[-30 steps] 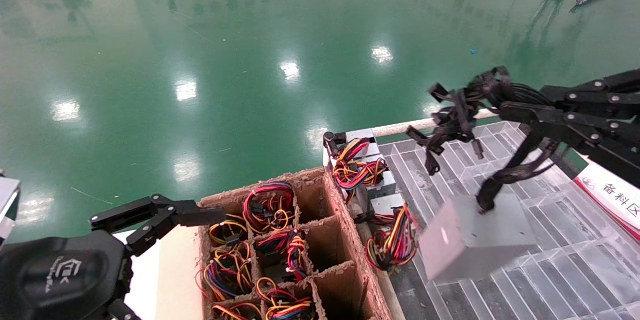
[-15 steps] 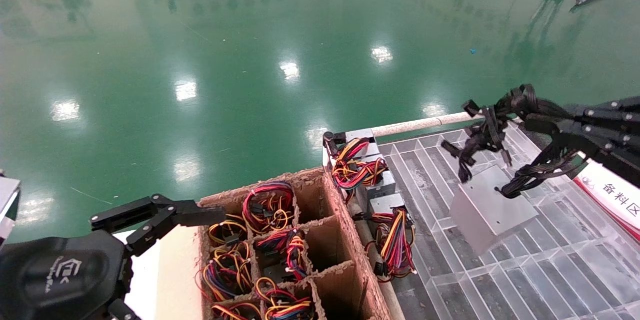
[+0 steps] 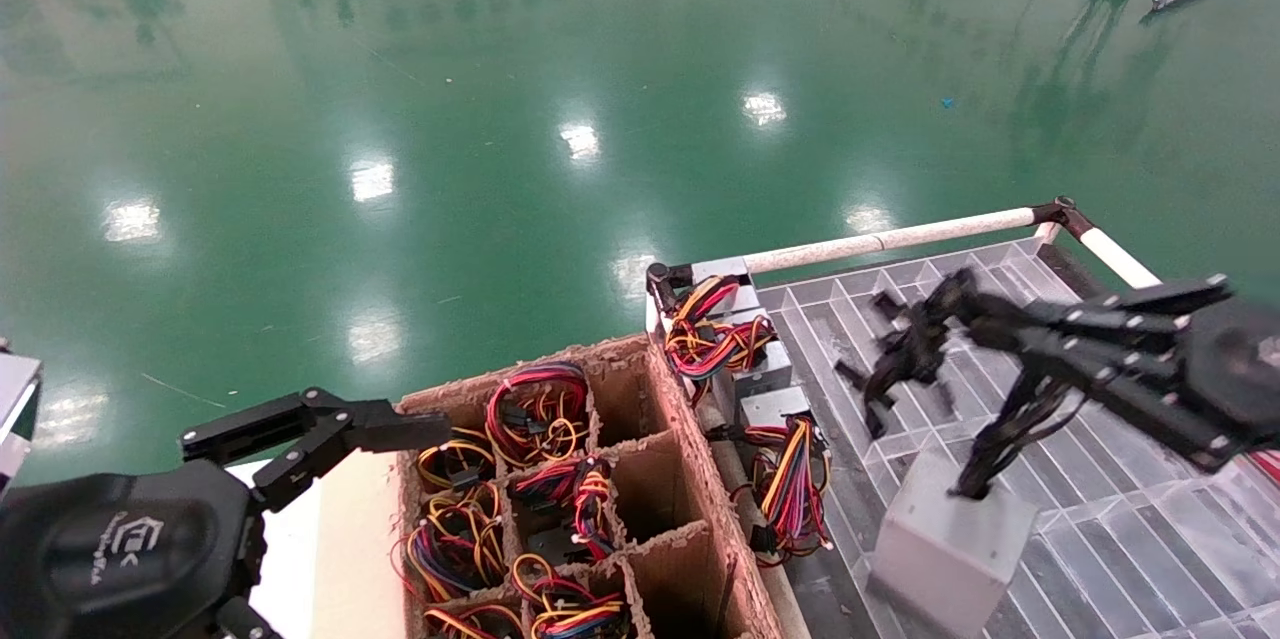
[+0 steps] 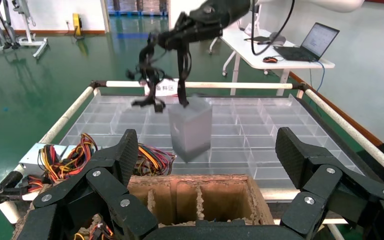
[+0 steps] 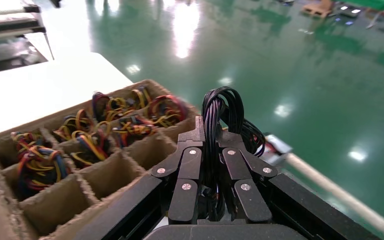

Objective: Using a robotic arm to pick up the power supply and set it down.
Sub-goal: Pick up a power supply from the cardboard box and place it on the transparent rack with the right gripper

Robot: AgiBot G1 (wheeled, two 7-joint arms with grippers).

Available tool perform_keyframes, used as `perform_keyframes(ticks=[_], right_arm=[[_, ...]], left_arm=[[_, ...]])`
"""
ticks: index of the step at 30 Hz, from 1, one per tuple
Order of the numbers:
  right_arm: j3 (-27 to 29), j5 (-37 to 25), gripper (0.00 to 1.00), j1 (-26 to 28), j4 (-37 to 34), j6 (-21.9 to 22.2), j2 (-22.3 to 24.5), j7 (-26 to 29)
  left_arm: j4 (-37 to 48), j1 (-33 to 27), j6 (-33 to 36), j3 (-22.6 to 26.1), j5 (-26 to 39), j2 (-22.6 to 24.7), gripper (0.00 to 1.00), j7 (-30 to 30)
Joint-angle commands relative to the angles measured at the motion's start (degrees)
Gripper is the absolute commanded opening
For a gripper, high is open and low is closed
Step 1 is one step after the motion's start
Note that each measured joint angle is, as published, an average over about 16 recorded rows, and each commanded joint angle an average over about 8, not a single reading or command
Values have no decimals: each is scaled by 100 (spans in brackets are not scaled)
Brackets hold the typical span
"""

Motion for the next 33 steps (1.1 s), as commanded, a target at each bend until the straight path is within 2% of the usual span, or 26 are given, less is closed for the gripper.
perform_keyframes(ticks=[1,18,33], right_arm=[[-99,43,0,-41,-48,-5,-78,-15],[-691,706,0,-544,-114,45,-462,119],[-876,1185,0,-1038,-743,39,-632,-283]], left_arm=[[0,0,0,0,0,0,100,0],[0,0,0,1,0,0,100,0],[0,0,0,1,-1,0,100,0]])
